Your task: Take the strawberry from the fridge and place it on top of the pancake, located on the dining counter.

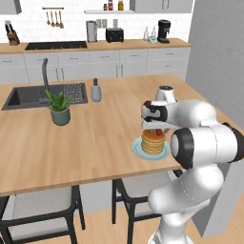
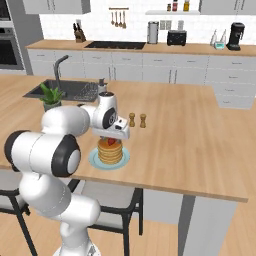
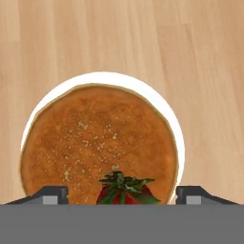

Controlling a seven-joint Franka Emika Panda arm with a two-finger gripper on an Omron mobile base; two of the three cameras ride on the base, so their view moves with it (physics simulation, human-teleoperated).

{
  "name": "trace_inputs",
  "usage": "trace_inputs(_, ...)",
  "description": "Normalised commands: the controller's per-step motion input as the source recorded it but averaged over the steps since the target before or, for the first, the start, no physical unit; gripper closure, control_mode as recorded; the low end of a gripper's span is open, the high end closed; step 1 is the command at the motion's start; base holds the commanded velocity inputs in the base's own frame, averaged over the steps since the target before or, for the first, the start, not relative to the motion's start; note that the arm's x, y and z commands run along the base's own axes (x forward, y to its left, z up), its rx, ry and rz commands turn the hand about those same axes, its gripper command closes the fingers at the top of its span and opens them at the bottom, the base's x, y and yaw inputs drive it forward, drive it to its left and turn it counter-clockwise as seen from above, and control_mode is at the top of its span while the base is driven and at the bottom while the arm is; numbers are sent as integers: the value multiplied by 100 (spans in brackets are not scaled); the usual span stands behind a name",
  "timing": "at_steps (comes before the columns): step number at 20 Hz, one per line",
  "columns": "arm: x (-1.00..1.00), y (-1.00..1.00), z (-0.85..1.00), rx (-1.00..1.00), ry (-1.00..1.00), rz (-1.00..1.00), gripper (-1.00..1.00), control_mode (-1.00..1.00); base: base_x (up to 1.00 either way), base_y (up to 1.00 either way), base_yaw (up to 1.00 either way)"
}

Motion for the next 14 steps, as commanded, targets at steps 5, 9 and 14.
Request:
trace_inputs(5, 0, 2, 28, -5, 0, 0, -100, -100, 0, 0, 0)
trace_inputs(9, -54, 24, 76, -10, 0, 0, -100, -100, 0, 0, 0)
trace_inputs(14, -100, 83, 50, -14, -1, 8, -100, -100, 0, 0, 0)
